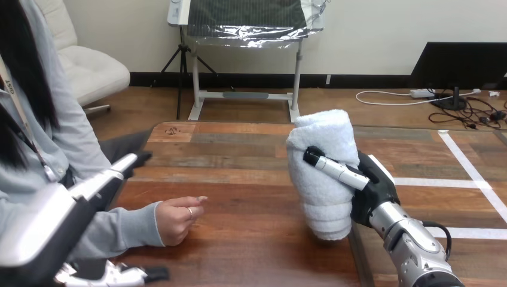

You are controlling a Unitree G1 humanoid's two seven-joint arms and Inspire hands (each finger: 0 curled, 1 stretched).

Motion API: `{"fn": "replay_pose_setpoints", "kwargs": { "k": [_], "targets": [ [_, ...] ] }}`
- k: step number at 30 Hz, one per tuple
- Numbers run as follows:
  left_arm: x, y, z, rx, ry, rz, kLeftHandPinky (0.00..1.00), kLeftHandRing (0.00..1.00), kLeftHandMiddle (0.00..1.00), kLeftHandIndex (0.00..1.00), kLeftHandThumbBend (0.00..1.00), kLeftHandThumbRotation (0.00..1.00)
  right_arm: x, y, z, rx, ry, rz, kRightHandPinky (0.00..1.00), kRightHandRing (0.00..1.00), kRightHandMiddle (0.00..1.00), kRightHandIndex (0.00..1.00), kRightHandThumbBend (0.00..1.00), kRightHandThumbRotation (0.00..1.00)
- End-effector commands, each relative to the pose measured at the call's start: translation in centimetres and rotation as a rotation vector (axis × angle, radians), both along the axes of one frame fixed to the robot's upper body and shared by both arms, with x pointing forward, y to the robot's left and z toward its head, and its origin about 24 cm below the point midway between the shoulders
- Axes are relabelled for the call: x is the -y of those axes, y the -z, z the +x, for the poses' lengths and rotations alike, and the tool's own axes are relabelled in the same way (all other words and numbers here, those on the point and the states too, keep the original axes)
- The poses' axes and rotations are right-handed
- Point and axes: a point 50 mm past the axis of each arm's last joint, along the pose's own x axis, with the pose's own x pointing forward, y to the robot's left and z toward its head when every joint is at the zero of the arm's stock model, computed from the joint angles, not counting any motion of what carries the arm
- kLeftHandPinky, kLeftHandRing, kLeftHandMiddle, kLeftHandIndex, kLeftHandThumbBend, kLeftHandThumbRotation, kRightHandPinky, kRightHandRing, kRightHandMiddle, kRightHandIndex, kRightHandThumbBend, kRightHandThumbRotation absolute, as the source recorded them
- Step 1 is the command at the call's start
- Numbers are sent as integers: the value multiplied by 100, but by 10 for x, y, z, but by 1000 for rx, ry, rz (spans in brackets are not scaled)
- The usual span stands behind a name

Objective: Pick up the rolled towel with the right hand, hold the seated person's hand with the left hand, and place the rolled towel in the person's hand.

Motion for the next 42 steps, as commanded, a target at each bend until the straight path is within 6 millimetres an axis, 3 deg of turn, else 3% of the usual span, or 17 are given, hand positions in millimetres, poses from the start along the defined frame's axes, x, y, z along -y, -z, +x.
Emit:
{"fn": "replay_pose_setpoints", "kwargs": {
  "k": [1, 10, 42],
  "targets": [
    [2, -33, 19, 110, 40, 81, 81, 85, 88, 91, 100, 29, 0, -34, 19, 158, 7, 24, 25, 33, 43, 44, 58, 0],
    [-4, -41, 35, 104, 24, 148, 78, 84, 86, 88, 100, 21, -2, -35, 19, 175, -15, 51, 25, 32, 42, 43, 54, 0],
    [-20, -32, 84, -41, -9, 233, 72, 81, 82, 84, 100, 20, -1, -47, 17, 287, -63, 91, 23, 29, 40, 41, 58, 0]
  ]
}}
